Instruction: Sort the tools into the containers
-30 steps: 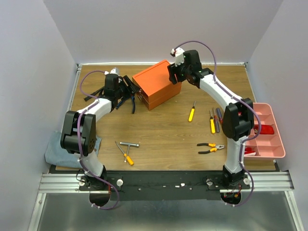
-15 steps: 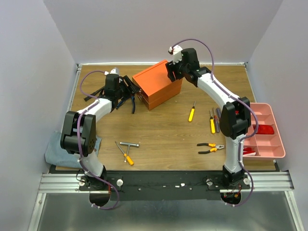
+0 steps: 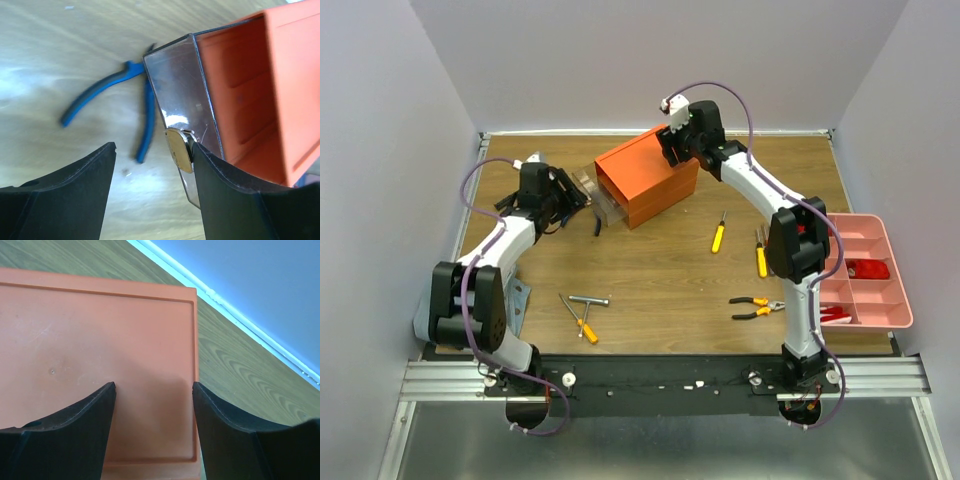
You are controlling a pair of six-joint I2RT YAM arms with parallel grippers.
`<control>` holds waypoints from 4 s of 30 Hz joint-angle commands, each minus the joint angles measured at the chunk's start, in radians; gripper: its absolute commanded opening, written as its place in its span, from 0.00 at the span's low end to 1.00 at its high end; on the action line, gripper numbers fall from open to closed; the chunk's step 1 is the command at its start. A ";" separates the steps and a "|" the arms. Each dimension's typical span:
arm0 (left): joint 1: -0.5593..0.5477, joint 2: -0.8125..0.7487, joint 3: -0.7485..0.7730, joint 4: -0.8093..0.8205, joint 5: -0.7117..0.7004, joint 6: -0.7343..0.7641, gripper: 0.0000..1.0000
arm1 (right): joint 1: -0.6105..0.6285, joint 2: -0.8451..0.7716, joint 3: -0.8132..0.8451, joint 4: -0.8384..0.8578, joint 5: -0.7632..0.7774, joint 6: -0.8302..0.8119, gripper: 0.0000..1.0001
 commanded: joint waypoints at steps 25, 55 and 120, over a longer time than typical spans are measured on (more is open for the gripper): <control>0.139 -0.280 0.041 0.046 0.227 0.081 0.86 | -0.052 -0.505 -0.531 -0.292 0.139 0.267 0.72; 0.274 -0.312 -0.065 0.060 0.175 0.056 0.85 | -0.137 -0.317 -0.543 -0.427 0.062 0.515 0.01; 0.374 -0.401 -0.244 0.169 0.104 -0.079 0.84 | -0.245 -0.605 -0.766 -0.431 0.071 0.173 0.57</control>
